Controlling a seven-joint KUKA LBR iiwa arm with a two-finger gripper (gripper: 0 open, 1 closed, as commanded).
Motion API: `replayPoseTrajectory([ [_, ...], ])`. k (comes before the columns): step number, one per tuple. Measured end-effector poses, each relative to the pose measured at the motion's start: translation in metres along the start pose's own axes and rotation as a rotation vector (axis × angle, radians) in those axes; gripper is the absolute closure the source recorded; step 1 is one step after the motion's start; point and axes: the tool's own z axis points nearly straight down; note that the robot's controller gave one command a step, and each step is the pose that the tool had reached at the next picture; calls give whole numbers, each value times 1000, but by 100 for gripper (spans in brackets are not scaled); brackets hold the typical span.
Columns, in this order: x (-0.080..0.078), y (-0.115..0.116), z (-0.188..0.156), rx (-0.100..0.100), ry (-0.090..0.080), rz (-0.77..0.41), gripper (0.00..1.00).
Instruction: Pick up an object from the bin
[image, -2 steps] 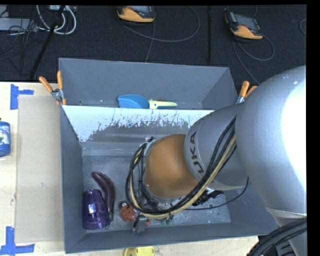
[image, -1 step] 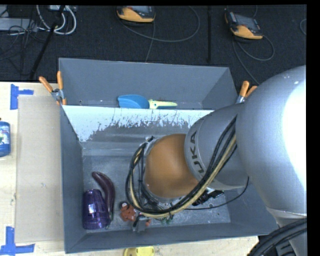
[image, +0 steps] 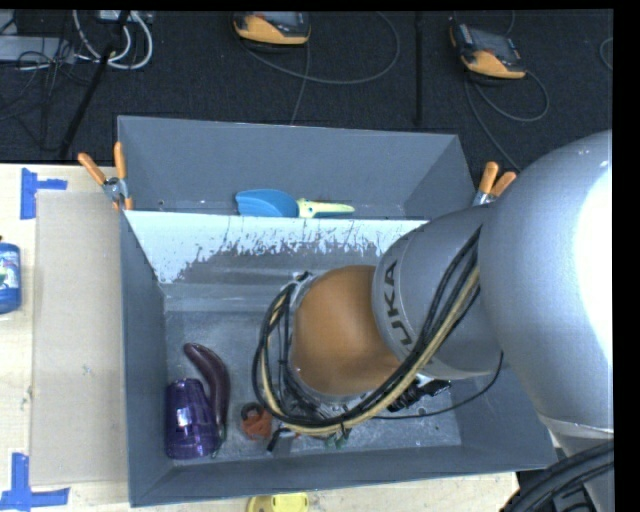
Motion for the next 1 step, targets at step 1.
replayPoseTrajectory([
  [1, 3, -1, -19, 3, 11, 1, 100],
])
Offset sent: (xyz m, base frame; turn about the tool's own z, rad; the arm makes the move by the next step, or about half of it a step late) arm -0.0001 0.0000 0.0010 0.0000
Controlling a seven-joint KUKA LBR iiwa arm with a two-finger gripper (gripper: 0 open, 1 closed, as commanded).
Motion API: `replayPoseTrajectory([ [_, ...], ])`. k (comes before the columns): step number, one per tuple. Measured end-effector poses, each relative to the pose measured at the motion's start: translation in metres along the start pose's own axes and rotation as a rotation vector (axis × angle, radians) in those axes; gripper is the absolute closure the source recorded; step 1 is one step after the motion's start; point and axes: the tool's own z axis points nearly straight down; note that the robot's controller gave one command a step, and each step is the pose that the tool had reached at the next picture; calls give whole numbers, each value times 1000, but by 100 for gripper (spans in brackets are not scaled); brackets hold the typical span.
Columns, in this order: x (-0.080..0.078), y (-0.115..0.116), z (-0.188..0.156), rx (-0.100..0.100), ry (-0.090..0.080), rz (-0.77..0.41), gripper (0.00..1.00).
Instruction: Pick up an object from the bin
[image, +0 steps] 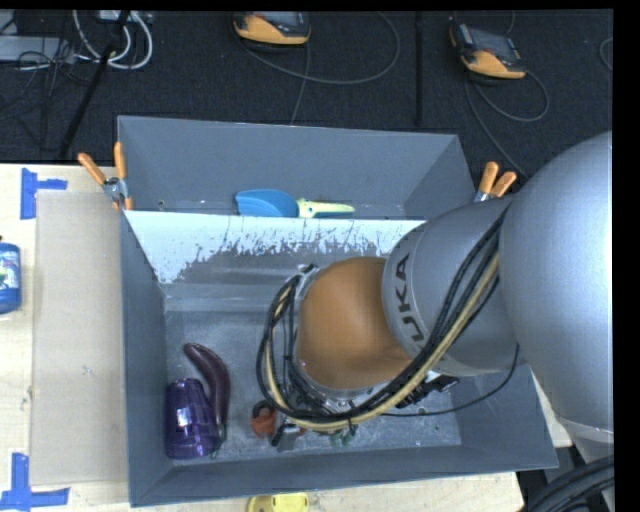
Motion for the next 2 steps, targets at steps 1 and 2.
replayPoseTrajectory([
  [1, -1, 0, -21, -1, -6, 1, 100],
  [2, -2, 1, -37, -2, -10, 1, 100],
])
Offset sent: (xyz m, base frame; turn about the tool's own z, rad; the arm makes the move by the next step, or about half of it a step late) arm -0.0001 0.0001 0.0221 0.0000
